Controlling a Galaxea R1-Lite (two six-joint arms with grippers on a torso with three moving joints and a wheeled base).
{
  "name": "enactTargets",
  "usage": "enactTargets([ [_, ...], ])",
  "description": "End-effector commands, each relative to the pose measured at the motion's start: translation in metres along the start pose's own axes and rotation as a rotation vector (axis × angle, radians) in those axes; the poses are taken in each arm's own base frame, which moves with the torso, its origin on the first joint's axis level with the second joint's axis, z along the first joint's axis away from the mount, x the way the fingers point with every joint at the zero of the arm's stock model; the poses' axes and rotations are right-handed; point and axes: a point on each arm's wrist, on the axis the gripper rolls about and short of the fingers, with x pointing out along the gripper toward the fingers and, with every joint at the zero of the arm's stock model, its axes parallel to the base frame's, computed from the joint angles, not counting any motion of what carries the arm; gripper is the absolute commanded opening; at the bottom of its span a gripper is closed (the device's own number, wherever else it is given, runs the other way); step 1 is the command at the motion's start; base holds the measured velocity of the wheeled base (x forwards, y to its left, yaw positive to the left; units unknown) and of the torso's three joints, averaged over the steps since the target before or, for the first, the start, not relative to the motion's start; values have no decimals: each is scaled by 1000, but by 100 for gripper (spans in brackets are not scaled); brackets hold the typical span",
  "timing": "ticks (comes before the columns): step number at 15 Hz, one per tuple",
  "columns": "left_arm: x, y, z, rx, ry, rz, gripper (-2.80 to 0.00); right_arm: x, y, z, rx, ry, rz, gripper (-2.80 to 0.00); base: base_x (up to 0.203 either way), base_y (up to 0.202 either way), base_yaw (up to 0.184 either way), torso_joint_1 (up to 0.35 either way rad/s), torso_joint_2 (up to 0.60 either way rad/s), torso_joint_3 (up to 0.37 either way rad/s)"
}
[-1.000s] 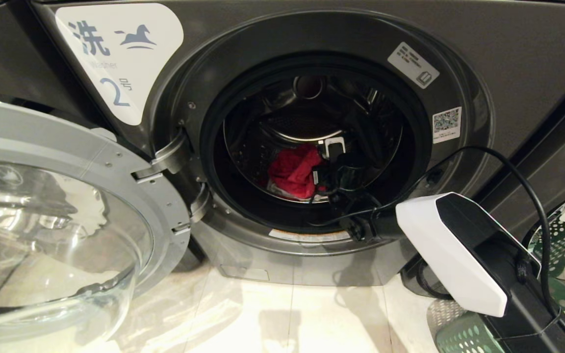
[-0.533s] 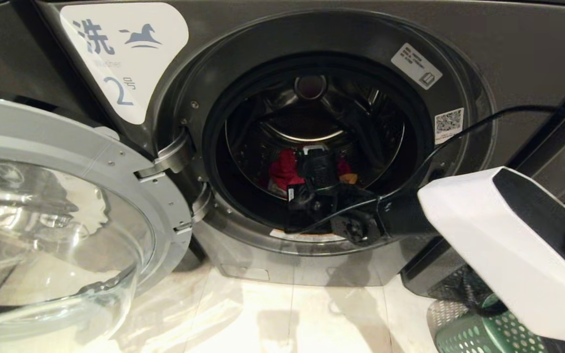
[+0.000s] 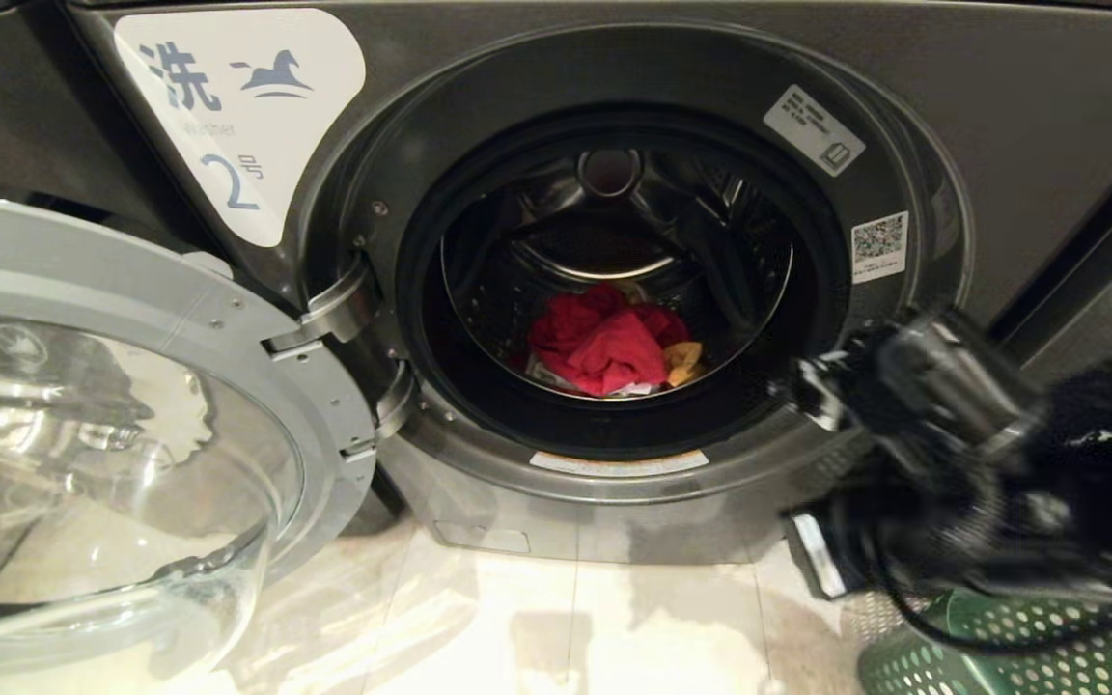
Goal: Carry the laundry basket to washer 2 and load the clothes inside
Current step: Close the washing machine door with the left hand
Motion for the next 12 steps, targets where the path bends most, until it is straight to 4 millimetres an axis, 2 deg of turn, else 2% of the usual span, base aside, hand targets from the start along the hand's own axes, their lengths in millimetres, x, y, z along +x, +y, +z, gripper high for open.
enactTargets([
  [1, 0, 0, 0, -1, -2, 1, -280, -59, -43, -42, 17, -56, 17, -280, 0, 0, 0, 0, 0, 0],
  [4, 0, 0, 0, 0, -2, 1, -280, -83, -93, -112, 23, -18, -60, -280, 0, 0, 0, 0, 0, 0],
  [7, 0, 0, 0, -1, -2, 1, -280, -95, -111, -169, 54, -100, -120, -280, 0, 0, 0, 0, 0, 0],
  [10, 0, 0, 0, -1, -1, 1, -280, -57, -110, -226, 52, -221, -195, -280, 0, 0, 0, 0, 0, 0],
  [12, 0, 0, 0, 0, -1, 1, -280, -41, -106, -249, 70, -466, -238, -280, 0, 0, 0, 0, 0, 0],
])
